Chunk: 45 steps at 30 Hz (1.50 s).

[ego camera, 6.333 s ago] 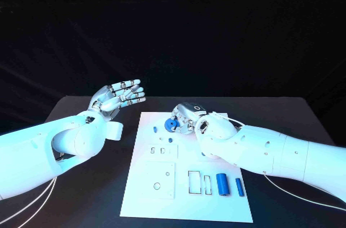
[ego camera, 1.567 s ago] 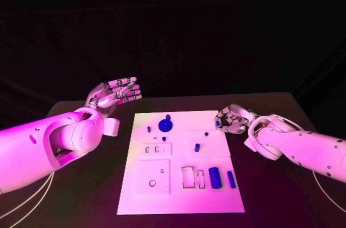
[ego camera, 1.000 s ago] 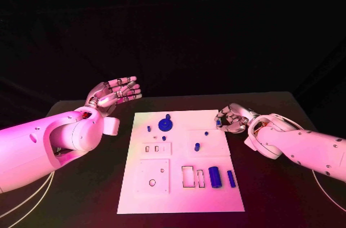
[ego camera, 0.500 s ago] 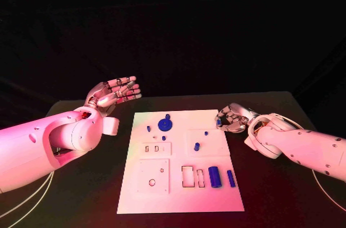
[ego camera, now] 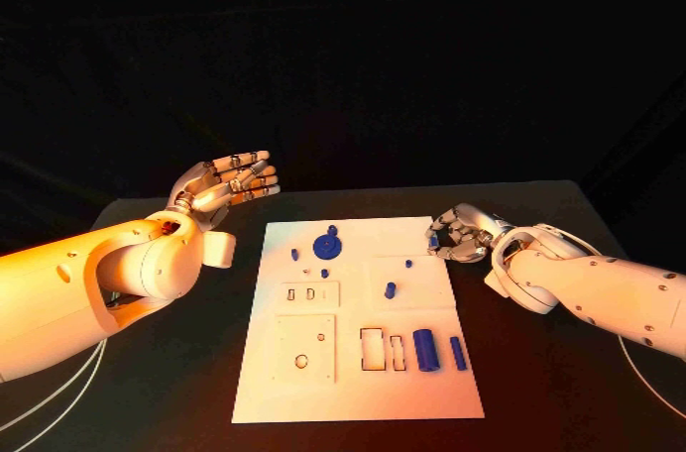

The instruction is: Assemble the parts on the task board

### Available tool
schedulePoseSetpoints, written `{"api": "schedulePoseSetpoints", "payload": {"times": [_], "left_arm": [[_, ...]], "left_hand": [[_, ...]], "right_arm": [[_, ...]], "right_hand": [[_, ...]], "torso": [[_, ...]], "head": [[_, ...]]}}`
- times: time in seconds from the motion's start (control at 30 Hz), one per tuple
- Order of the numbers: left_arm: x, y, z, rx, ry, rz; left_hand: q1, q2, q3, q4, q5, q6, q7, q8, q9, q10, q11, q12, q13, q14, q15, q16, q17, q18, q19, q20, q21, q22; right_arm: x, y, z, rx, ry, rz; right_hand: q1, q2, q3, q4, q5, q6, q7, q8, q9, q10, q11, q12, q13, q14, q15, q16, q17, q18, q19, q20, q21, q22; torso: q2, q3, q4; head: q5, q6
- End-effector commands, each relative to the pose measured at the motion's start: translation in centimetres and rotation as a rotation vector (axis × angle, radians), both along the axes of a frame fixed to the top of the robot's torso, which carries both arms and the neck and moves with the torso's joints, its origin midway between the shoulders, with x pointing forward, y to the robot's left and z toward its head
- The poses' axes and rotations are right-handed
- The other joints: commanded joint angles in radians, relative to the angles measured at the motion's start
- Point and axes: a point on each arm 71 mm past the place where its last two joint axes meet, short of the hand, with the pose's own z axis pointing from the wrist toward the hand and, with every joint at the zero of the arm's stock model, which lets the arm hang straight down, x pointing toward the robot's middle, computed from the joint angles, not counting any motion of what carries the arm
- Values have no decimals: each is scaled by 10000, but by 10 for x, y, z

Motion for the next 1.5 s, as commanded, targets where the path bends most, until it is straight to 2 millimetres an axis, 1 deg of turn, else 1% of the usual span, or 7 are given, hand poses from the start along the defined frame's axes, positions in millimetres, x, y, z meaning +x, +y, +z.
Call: {"api": "schedulePoseSetpoints", "payload": {"times": [0.03,0.8,0.93,1.1,1.17,1.4,1.5], "left_arm": [[0,-2,1,-103,-60,-160],[-1,-1,1,-92,-67,-129],[-1,-1,1,-94,-67,-132],[-1,0,1,-92,-68,-128],[-1,0,1,-92,-68,-128],[-1,0,1,-95,-68,-135],[0,0,1,-96,-68,-135]], "left_hand": [[-84,25,67,20,-50,52,1000,67,15,69,2,4,4,47,-6,12,12,170,63,10,65,-10],[-113,11,104,15,-53,26,1001,65,11,71,2,-2,3,45,-6,9,20,170,66,10,63,-17],[-113,11,104,15,-53,26,1001,65,11,71,2,-2,3,45,-6,9,20,170,66,10,63,-17],[-113,11,104,15,-53,26,1001,65,11,71,2,-2,3,45,-6,9,20,170,66,10,63,-17],[-113,11,104,15,-53,26,1001,65,11,71,2,-2,3,45,-6,9,20,170,66,10,63,-17],[-133,2,127,13,-53,19,1002,62,9,60,5,-11,1,45,-5,8,26,171,70,9,63,-21],[-133,2,127,13,-53,19,1002,62,9,60,5,-11,1,45,-5,8,26,171,70,9,63,-21]], "right_arm": [[0,0,-1,-67,-4,45],[-1,-1,-2,-61,43,21],[-1,-2,-2,-48,22,-17],[-1,-3,-1,-19,-88,-132],[-1,-3,-1,-8,-127,-171],[-2,-3,0,73,-322,-288],[-4,-1,2,141,-412,-296]], "right_hand": [[-70,7,-49,7,-55,-48,16,-30,-9,188,67,-30,1503,1020,32,-15,2453,-20,-5,13,-32,445],[-102,101,-22,29,-52,51,-6,38,18,234,57,23,1560,1024,33,-10,2470,-29,27,26,12,490],[-121,217,26,25,-53,357,-115,264,109,271,-30,62,1602,1024,-28,-10,2472,-35,65,-2,53,541],[-113,414,145,-55,-93,854,-379,793,344,320,-256,101,1652,1027,-214,-6,2484,-54,132,-154,134,636],[-122,459,175,-82,-99,939,-450,949,419,323,-317,97,1651,1029,-269,-5,2490,-61,151,-204,158,664],[-118,560,262,-140,-107,967,-534,1174,530,316,-398,74,1633,1030,-345,-3,2497,-86,209,-281,245,749],[-99,623,326,-167,-109,903,-538,1210,550,302,-410,50,1613,1035,-362,3,2515,-98,238,-303,288,787]], "torso": [[-1,2,0],[-2,3,0],[3,4,-1],[0,7,-4],[3,7,0],[6,9,5],[1,6,15]], "head": [[1,9],[-16,-7],[-17,-6],[-25,-16],[-32,-17],[-48,-24],[-4,-6]]}}
